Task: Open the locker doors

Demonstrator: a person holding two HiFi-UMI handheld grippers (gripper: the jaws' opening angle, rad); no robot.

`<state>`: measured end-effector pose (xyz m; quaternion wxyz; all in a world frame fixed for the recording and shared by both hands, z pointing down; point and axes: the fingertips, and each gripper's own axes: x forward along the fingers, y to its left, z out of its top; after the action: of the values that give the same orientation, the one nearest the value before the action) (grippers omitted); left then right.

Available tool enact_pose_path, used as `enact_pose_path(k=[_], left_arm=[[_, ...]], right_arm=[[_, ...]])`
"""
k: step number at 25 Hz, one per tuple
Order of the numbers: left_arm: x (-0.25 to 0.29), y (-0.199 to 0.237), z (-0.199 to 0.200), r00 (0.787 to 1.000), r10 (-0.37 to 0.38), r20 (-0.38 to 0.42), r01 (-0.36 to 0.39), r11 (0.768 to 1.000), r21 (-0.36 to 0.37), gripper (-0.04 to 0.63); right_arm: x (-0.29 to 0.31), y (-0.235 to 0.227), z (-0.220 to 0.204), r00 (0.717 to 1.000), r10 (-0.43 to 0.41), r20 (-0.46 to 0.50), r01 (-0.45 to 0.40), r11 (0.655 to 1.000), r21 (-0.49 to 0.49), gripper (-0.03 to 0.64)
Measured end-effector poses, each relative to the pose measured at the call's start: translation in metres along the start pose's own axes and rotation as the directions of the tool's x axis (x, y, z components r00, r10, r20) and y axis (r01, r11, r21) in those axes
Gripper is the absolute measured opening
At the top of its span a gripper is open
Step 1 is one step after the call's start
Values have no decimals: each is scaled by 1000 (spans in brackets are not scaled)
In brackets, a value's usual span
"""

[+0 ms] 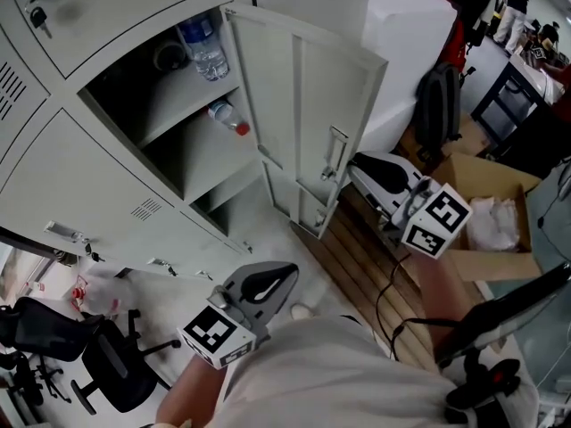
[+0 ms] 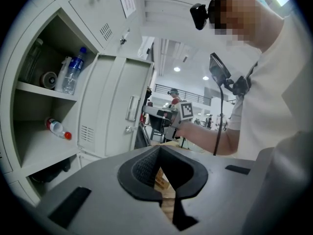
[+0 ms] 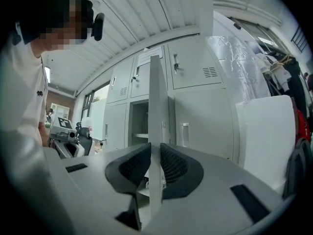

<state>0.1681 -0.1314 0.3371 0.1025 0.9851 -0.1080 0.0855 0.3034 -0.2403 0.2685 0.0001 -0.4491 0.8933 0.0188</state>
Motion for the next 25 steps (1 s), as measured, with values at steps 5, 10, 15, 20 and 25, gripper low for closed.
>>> enact_pose_path(k=[5, 10, 15, 20, 25], left_arm=[[13, 3, 1, 1000, 22, 7, -22, 1000, -9, 11], [19, 7, 0, 998, 56, 4, -56, 998, -27, 11], [24, 8, 2, 997, 78, 6, -78, 996, -32, 11], [19, 9, -1, 994, 107, 5, -106, 993, -43, 11], [7, 11, -7, 992, 127, 9, -126, 991, -50, 11]], right_arm=[[-4, -21, 0, 1000, 10, 3, -10, 1000, -2, 61], [-5, -32, -1, 1000, 17, 11, -17, 1000, 2, 61], [-7, -41, 0, 999, 25, 26, -25, 1000, 19, 60], [-9, -47, 0, 999, -11, 32, 10, 1000, 12, 60], [-10, -49, -2, 998, -44, 37, 44, 999, 13, 58]])
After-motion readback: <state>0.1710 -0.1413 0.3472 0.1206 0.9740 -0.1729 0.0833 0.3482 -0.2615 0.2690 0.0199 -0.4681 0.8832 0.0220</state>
